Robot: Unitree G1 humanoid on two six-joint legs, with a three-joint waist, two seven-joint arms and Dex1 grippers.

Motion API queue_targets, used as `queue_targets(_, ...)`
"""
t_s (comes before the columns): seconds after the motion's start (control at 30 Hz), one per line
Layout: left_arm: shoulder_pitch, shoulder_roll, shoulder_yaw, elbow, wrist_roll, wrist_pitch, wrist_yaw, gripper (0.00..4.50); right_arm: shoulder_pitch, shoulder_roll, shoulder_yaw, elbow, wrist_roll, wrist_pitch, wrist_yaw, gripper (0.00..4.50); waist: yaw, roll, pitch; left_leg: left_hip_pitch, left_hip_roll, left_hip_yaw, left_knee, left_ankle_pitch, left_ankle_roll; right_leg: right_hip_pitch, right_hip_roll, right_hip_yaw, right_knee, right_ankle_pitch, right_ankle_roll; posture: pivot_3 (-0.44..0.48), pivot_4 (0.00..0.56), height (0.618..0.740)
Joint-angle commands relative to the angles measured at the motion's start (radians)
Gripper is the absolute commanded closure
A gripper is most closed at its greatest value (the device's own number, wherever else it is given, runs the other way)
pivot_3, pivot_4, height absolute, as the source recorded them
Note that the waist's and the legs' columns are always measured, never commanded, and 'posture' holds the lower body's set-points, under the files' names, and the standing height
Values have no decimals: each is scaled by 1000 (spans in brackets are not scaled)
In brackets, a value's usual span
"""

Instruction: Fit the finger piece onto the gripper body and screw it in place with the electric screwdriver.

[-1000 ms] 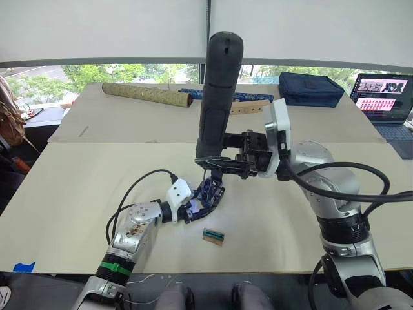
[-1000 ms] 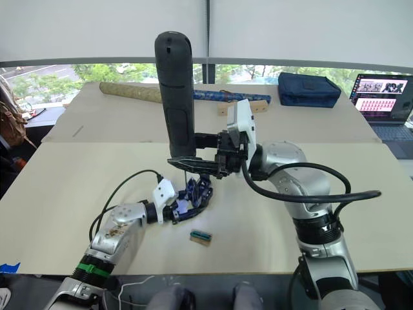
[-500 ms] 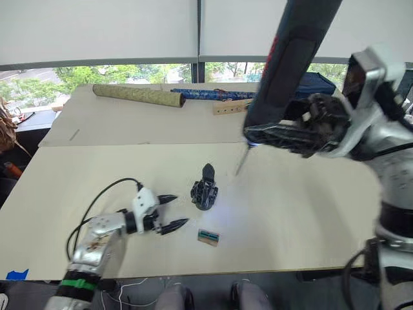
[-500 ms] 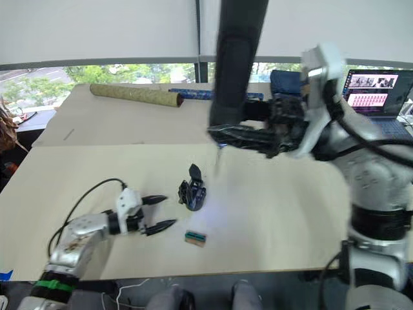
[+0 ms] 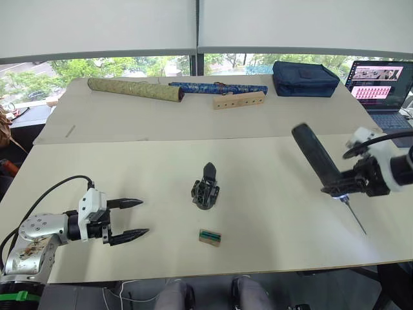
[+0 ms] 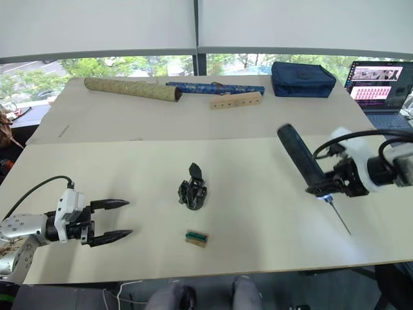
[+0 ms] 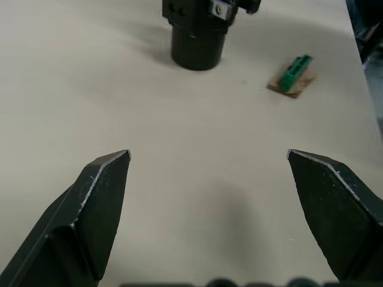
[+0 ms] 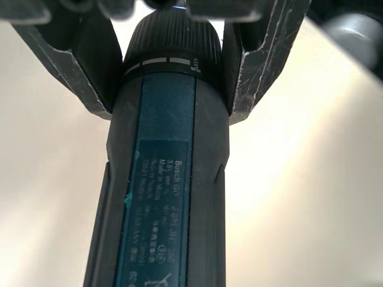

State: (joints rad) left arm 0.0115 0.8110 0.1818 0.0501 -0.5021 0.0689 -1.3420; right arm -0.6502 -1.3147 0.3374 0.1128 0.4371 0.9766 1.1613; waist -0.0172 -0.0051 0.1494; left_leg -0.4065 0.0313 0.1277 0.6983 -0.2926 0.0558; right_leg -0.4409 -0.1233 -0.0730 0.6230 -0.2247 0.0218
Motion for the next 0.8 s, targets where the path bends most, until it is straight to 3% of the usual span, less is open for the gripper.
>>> queue_targets(0.03,0,-14,34,-43,-14,-13,28,55,-55,40,37,116,-138,-111,37,2596,2,1,1,0,0,0,0,0,0,0,0,0,1,0,0,0,150,740)
queue_targets(0.2,21,-29,36,-91,-11,3,66,55,-148,139,98,328,-279,-214,100,2596,3,3,2,2,0,4,1,1,-1,0,1,1,3,0,0,0,150,740)
queue_targets(0.5,63,-10,46,-143,-24,38,95,55,-211,249,107,532,-432,-318,172,2596,2,2,2,2,1,5,3,1,-1,1,2,2,3,1,1,0,150,740)
queue_targets(0.57,78,-5,61,-158,-29,39,92,0,-222,257,97,566,-453,-335,178,1551,2,2,2,2,1,6,4,1,-1,1,2,2,3,1,1,0,150,740)
queue_targets(0.7,91,6,88,-171,-26,47,99,0,-244,254,51,600,-457,-350,186,227,5,2,2,3,1,6,6,1,-1,3,2,2,4,1,1,0,150,740)
queue_targets(0.8,105,16,116,-187,-51,83,103,0,-245,207,1,585,-442,-383,230,103,4,2,2,3,1,6,6,1,-1,2,2,2,5,1,1,0,150,740)
